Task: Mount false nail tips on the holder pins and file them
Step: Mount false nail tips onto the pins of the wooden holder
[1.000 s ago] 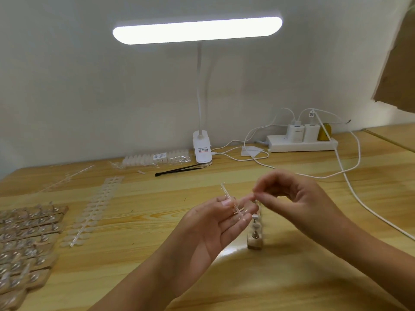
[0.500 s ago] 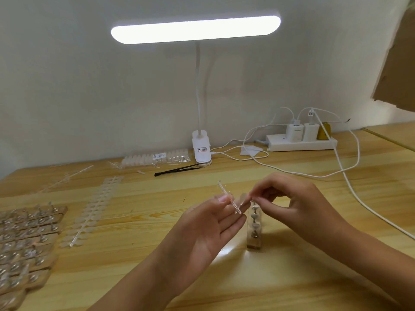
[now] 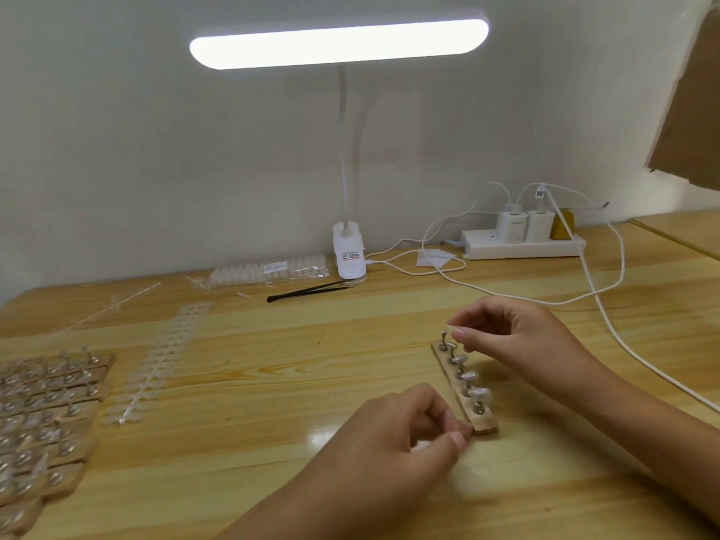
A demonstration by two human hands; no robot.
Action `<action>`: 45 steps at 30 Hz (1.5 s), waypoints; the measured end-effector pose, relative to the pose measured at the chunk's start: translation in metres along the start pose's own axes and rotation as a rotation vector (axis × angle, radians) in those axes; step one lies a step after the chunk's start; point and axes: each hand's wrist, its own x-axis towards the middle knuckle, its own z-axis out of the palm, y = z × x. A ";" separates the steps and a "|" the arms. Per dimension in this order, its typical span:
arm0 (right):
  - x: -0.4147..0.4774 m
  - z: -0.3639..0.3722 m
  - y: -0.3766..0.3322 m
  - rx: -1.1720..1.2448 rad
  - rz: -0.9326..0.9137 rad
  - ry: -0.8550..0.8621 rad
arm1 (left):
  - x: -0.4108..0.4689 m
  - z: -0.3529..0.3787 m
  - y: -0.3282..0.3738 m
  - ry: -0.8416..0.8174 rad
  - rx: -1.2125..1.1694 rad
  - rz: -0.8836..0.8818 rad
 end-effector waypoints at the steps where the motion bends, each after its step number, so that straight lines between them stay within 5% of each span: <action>1: 0.000 0.000 -0.001 0.005 0.011 -0.006 | 0.000 0.002 -0.001 -0.008 0.063 0.038; 6: 0.000 0.002 -0.003 -0.063 0.097 -0.046 | -0.002 0.003 -0.007 0.005 0.258 0.129; 24: 0.020 0.002 -0.019 -0.190 0.347 -0.238 | -0.002 0.003 -0.009 0.024 0.277 0.141; 36: 0.010 -0.007 -0.012 0.205 0.442 -0.207 | 0.003 -0.001 -0.014 -0.038 0.134 0.118; 45: 0.009 -0.007 -0.002 0.096 0.334 -0.132 | 0.005 -0.002 -0.017 0.016 -0.087 0.099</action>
